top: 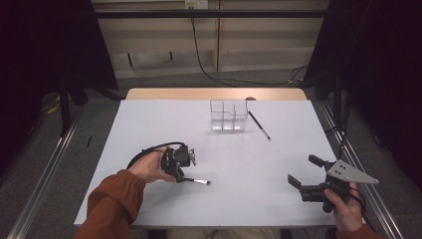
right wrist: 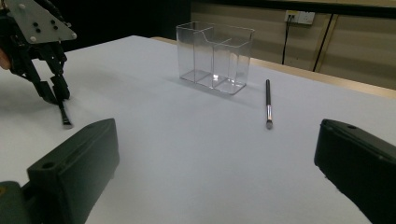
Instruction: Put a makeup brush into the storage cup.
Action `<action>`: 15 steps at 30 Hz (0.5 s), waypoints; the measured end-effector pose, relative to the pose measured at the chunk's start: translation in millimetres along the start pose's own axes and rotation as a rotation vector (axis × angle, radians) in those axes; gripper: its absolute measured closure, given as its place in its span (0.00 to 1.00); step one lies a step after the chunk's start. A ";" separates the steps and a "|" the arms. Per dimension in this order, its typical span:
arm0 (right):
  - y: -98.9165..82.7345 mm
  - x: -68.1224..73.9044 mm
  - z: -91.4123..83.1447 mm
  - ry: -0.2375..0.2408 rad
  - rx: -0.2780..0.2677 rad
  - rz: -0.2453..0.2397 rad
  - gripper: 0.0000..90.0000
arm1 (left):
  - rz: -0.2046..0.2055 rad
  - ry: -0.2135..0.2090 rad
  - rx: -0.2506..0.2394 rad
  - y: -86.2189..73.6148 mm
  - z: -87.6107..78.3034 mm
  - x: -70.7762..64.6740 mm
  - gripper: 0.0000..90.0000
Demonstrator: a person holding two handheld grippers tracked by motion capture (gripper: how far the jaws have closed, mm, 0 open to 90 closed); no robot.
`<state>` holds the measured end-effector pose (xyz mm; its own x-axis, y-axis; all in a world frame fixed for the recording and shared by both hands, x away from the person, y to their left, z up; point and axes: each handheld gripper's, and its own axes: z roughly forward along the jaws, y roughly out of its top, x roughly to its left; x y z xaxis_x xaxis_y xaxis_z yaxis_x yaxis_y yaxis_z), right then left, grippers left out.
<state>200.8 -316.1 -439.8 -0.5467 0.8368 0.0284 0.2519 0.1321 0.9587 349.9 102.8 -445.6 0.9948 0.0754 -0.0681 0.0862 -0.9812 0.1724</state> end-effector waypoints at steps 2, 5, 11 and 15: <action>0.0 0.0 0.1 -0.002 0.000 0.000 0.00 | -0.007 0.001 -0.003 -0.1 0.4 0.2 0.91; 0.0 -0.3 0.2 -0.005 0.002 0.001 0.00 | -0.026 -0.009 -0.007 -0.6 0.1 0.7 0.93; 0.0 -0.4 0.0 -0.005 0.000 0.003 0.00 | -0.046 -0.001 -0.017 -1.7 -0.3 0.2 0.93; 0.0 -0.5 0.4 -0.004 0.001 0.003 0.00 | -0.057 -0.011 -0.023 -3.1 -1.9 2.0 0.94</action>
<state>201.4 -316.4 -439.9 -0.5431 0.8392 0.0300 0.2541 0.1302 0.9584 351.8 106.4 -444.3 0.9877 0.1285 -0.0895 0.1436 -0.9712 0.1900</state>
